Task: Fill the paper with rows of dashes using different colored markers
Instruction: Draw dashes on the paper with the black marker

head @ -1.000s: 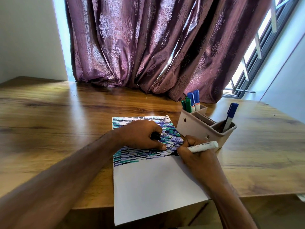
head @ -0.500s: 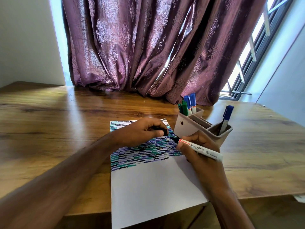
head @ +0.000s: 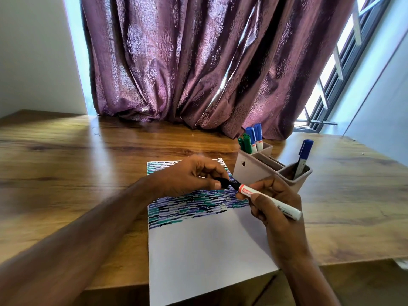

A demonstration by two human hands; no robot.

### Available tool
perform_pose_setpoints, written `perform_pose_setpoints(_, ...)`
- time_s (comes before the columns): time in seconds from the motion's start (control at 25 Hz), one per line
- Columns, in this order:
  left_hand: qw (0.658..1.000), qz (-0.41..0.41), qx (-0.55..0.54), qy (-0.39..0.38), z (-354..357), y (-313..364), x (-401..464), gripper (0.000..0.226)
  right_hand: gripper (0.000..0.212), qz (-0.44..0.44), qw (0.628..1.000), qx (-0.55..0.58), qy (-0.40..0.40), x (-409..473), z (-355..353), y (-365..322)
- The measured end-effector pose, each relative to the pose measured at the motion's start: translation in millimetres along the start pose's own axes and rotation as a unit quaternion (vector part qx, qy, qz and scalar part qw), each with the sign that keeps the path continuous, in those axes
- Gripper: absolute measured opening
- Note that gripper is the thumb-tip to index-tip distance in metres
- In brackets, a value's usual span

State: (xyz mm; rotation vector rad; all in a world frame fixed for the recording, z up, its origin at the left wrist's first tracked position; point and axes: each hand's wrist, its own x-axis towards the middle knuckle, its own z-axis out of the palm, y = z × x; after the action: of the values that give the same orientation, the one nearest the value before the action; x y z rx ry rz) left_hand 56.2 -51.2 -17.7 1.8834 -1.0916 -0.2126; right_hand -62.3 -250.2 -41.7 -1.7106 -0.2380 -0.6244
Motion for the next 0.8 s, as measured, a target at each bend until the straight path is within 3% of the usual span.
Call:
perform_pose_setpoints(0.16, 1.000, 0.017, -0.012, -0.016, 4, 5, 1, 0.023, 0.033, -0.004, 0.999, -0.007, -0.037, 0, 0, -2)
perform_pose_setpoints(0.4, 0.993, -0.028, -0.103, -0.041, 6, -3, -3, 0.019, 0.024, 0.038, 0.998, -0.017, -0.055, 4, -1, -4)
perform_pose_setpoints(0.64, 0.989, -0.025, -0.142, -0.026, 13, -5, 0, 0.018, 0.039, 0.064, 0.996, -0.014, -0.068, 6, -3, -5)
perform_pose_setpoints(0.8, 0.986, -0.030, -0.162, -0.015, 14, -8, -1, 0.017, 0.034, 0.044, 0.996, -0.010, -0.080, 7, -3, -7)
